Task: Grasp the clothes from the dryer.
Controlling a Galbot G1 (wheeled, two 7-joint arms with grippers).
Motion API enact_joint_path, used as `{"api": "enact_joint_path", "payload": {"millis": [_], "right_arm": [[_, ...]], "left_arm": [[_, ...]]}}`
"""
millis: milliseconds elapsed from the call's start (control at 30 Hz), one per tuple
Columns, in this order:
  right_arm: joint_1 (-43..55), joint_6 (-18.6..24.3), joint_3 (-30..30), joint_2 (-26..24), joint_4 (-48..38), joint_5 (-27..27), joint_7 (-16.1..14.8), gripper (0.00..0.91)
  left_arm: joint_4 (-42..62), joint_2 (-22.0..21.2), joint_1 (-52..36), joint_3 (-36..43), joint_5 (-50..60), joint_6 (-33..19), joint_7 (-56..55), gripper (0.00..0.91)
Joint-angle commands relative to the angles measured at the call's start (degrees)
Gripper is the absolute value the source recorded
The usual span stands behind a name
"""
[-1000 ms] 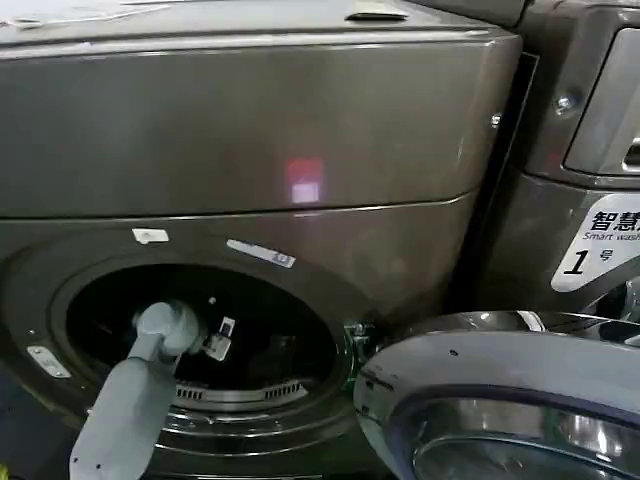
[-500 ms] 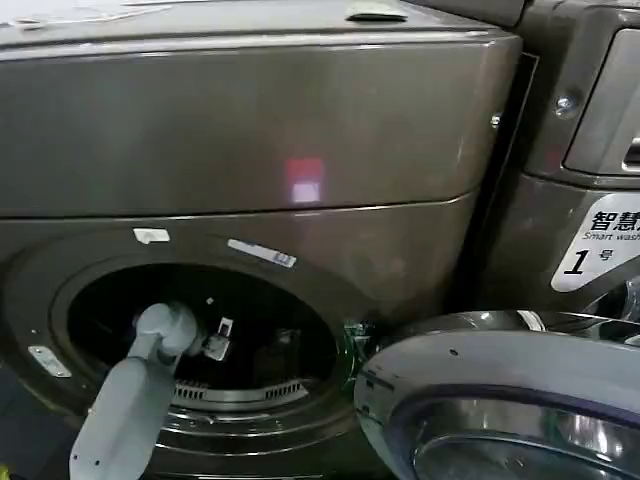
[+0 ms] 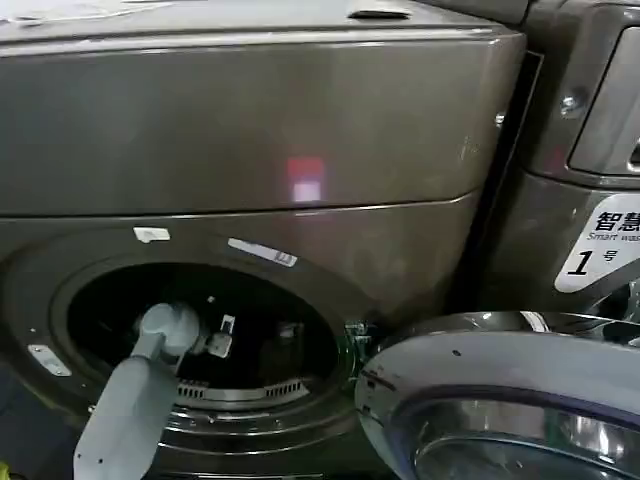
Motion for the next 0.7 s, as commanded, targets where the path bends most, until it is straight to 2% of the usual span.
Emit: {"api": "enact_joint_path", "payload": {"millis": [33,67,267,433,533,600,700], "right_arm": [[0.1,-0.2,0.0,0.0,0.2,0.0,-0.2,0.907],[0.0,-0.3,-0.1,0.0,0.3,0.2,-0.2,0.907],[-0.3,-0.3,-0.5,-0.1,1.1,0.8,-0.8,0.907],[-0.1,-0.1,-0.9,-0.1,1.8,0.9,-0.7,0.907],[0.0,0.0,-1.0,-0.1,2.1,1.0,-0.7,0.907],[-0.1,0.0,-1.1,0.0,2.4,1.1,-0.6,0.907],[-0.1,0.5,-1.2,0.1,2.9,1.5,-0.6,0.907]], "left_arm": [[-1.5,-3.0,-1.9,-1.0,-13.0,8.2,-22.4,0.000],[-2.0,-4.0,-1.7,-1.4,-13.5,11.2,-25.8,0.000],[-5.4,-7.6,0.1,-3.7,-18.5,19.6,-39.0,0.000],[-6.2,-10.0,0.2,-5.5,-23.0,25.3,-50.0,0.000],[-7.0,-10.9,0.3,-6.1,-27.4,26.8,-55.6,0.000],[-7.5,-13.1,0.0,-6.8,-31.6,31.2,-63.6,0.000],[-7.5,-15.3,0.4,-7.8,-33.3,31.3,-69.1,0.000]]}}
